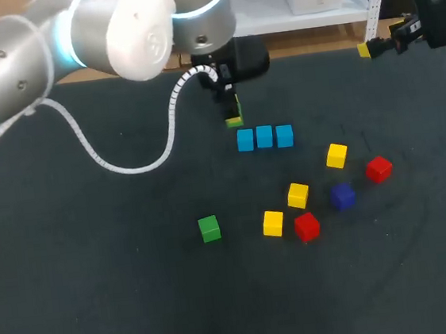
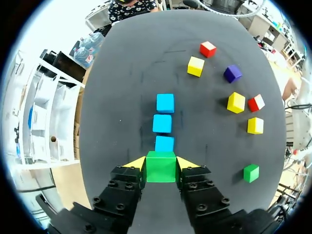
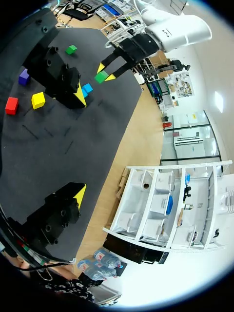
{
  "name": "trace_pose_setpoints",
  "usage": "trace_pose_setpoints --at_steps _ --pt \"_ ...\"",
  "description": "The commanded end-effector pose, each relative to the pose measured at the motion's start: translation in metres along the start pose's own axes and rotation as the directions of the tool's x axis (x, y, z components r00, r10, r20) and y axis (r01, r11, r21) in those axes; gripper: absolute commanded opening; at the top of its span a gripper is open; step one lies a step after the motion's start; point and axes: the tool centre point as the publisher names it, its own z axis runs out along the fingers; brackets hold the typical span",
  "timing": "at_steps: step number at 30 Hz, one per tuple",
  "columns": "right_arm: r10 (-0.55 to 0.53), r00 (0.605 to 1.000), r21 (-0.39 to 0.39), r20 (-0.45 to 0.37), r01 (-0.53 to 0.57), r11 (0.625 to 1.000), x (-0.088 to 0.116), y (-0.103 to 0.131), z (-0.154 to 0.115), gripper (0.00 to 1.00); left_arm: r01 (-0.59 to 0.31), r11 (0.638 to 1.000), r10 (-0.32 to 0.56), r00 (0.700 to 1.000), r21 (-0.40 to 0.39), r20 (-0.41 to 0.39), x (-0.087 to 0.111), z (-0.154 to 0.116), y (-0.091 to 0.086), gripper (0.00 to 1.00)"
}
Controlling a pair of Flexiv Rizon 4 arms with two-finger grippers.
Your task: Place the blue cubes, place green cubes on the blue cubes, place the yellow cubes on the green cubes, then place the red cubes on the yellow cubes, and place purple cube on the red cubes.
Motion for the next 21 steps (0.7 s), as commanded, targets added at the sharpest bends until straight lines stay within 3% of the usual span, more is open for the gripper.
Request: trace_pose_setpoints --at_steps 1,9,21 --pt "-0.001 1.0 -0.005 0.003 0.001 1.0 0.0 -0.001 0.0 1.0 -0.005 0.999 0.006 1.0 0.042 -0.018 -0.013 0.005 0.005 0.0" --pt "-0.001 1.0 -0.005 0.003 0.001 1.0 0.0 -0.001 0.0 1.0 -0.031 0.996 0.034 0.999 0.088 -0.026 -0.024 0.018 -0.005 0.0" --pt "-0.001 1.0 -0.005 0.003 0.001 1.0 0.0 -0.001 0.0 1.0 -0.022 0.991 0.028 0.999 0.133 -0.041 -0.03 0.029 -0.006 0.0"
